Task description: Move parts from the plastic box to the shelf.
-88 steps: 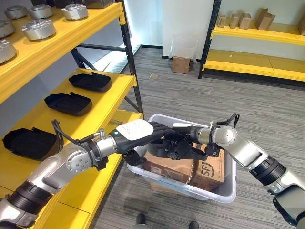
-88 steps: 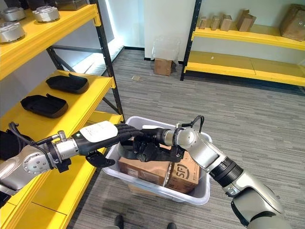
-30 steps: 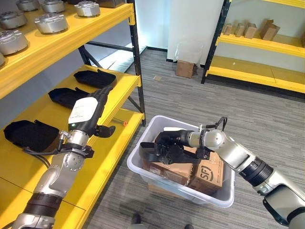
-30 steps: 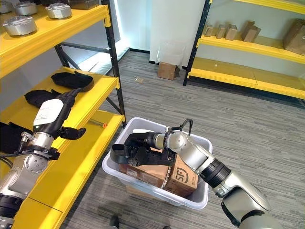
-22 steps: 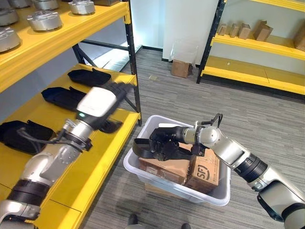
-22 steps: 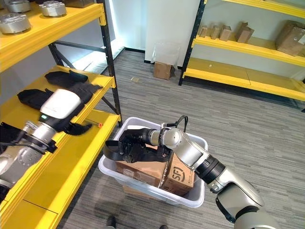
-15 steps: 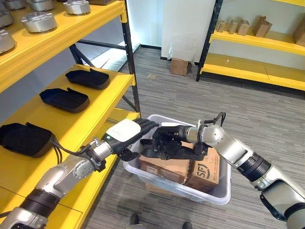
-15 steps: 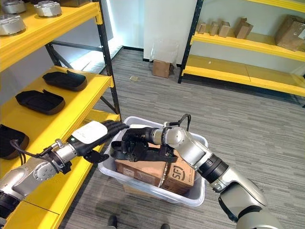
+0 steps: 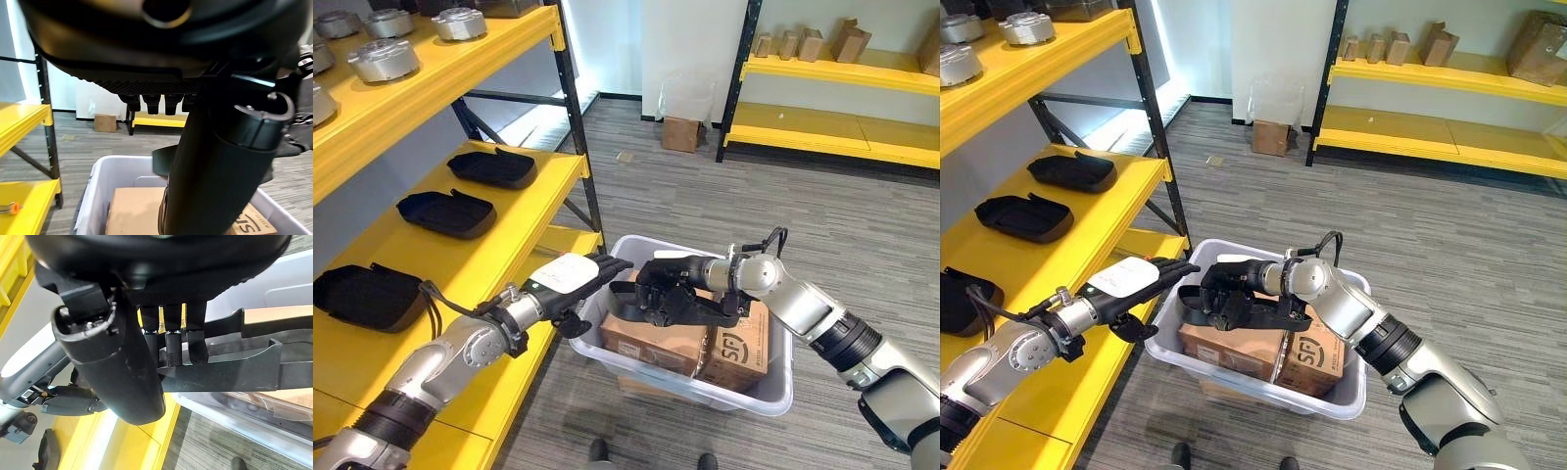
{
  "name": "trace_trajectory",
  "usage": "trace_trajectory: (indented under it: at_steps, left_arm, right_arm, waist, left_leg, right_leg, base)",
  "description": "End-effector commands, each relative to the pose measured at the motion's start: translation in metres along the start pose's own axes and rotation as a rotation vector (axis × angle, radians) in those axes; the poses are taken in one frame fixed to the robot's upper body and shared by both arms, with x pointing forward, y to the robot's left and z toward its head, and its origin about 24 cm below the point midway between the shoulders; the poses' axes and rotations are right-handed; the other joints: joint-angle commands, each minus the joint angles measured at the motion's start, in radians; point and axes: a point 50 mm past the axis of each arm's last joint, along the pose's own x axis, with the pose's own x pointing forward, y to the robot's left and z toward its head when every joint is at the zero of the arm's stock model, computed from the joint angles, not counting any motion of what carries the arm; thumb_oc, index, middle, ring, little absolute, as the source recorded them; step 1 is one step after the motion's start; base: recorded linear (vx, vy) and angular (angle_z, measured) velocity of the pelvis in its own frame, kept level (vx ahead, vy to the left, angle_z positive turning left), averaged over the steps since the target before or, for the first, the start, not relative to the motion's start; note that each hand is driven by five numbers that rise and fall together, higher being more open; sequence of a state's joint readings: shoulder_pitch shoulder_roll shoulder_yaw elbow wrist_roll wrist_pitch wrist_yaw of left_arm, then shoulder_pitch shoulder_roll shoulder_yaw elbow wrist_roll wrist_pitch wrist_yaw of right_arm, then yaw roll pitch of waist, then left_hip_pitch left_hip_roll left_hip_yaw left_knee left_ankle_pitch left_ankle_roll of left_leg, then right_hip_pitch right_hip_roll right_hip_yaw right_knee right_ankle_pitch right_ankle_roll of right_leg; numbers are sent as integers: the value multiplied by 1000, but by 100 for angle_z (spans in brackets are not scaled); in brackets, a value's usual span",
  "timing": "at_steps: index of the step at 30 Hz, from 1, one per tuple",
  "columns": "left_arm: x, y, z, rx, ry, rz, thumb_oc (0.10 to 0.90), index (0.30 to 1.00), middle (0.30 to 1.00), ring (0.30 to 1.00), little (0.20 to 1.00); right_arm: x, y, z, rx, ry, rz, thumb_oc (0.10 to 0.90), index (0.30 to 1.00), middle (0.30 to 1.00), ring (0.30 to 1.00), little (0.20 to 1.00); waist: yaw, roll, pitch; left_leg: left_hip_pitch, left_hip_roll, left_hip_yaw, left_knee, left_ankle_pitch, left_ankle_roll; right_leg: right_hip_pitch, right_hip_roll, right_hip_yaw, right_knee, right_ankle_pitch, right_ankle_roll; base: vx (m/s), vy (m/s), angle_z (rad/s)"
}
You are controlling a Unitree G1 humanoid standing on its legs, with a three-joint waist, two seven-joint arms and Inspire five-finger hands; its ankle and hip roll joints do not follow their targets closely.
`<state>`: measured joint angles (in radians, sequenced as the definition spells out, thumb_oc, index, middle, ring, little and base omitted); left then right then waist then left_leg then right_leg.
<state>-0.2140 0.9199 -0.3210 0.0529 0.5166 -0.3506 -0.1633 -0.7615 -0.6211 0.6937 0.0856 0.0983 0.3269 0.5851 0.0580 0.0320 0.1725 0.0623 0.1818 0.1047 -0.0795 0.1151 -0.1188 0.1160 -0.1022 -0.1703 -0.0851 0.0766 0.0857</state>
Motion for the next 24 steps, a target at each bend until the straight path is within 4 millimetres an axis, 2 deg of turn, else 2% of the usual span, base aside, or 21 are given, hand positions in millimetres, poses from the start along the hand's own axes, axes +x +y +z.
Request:
trace_trajectory:
  at_steps: [1, 6, 18, 24]
  left_arm:
    - [1, 33, 0, 12, -44, 154, 900, 1000, 1000, 1000, 1000]
    - [4, 27, 2, -5, -61, 151, 900, 1000, 1000, 1000, 1000]
    - [26, 19, 33, -42, -208, 121, 900, 1000, 1000, 1000, 1000]
    - [32, 21, 45, -28, -264, 125, 900, 1000, 1000, 1000, 1000]
  right_arm:
    - [-20, -35, 67, -224, -232, -127, 400, 300, 300, 300, 300]
    - [-19, -34, 71, -230, -243, -123, 400, 300, 300, 300, 300]
    - [-16, -29, 77, -241, -272, -93, 400, 300, 300, 300, 300]
    - [-14, -26, 78, -243, -281, -77, 400, 300, 300, 300, 300]
  waist:
    - [7, -10, -65]
    - [4, -12, -66]
    - [-17, -17, -71]
    - [-26, -18, -72]
  left_leg:
    - [-33, 6, 2, -8, -13, 14]
    - [-32, 7, 4, -8, -13, 14]
    - [-30, 12, 10, -8, -15, 14]
    - [-25, 12, 14, -8, -17, 15]
  right_leg:
    - [-1, -39, -48, 142, -126, 12]
    - [-3, -37, -45, 143, -126, 12]
    - [-8, -34, -33, 147, -128, 11]
    - [-7, -34, -29, 147, -127, 13]
  base:
    - [0, 0, 0]
    - [0, 0, 0]
    - [0, 0, 0]
    - [0, 0, 0]
